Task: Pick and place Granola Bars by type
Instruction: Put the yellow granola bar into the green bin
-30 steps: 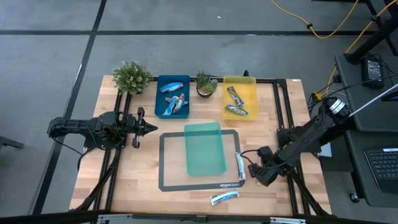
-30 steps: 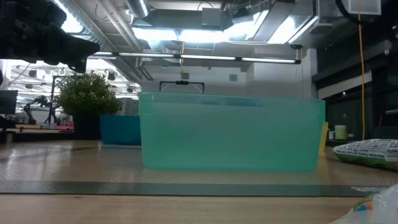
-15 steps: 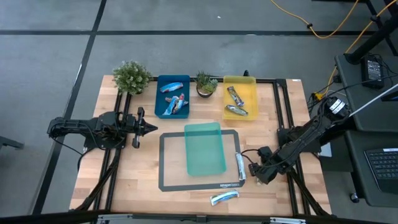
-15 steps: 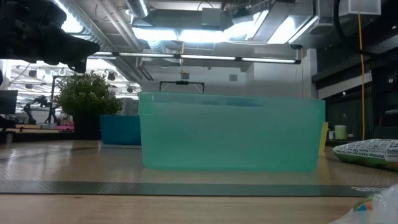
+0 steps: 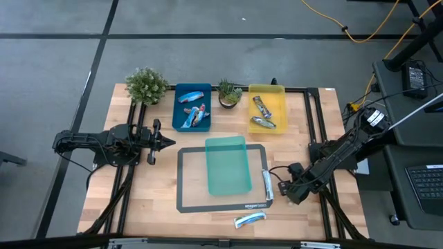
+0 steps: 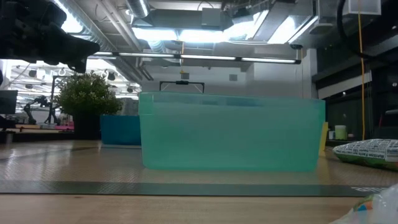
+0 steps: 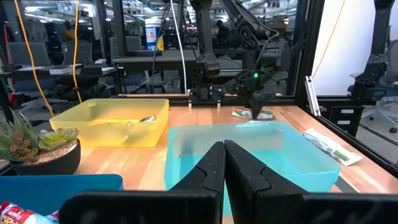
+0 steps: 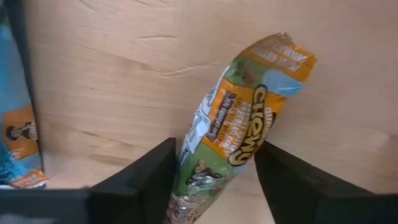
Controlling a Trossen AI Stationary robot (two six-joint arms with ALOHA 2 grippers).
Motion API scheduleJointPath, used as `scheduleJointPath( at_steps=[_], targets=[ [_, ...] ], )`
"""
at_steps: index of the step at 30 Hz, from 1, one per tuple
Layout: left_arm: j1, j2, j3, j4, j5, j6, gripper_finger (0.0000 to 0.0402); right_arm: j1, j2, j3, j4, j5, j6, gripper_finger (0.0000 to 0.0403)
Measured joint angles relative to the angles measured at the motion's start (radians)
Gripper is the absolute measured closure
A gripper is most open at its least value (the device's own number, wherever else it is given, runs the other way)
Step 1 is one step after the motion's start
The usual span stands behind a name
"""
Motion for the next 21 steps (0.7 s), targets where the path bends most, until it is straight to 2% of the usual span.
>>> scheduleJointPath(
  at_steps=[13,17,21],
  targets=[
    [0.000,0.000,0.000,0.000,0.000,0.000,0.0397,-0.001,0.001,0.057,-0.013,0.020,-0.058,0.0303],
    [0.000,0.000,0.000,0.000,0.000,0.000,0.0399,-0.007,-0.001,0.124,-0.097,0.015,-0.109,0.0326],
    [0.000,0.000,0.000,0.000,0.000,0.000,0.0398,-0.016,-0.001,0.258,-0.245,0.014,-0.176,0.0341]
  ],
)
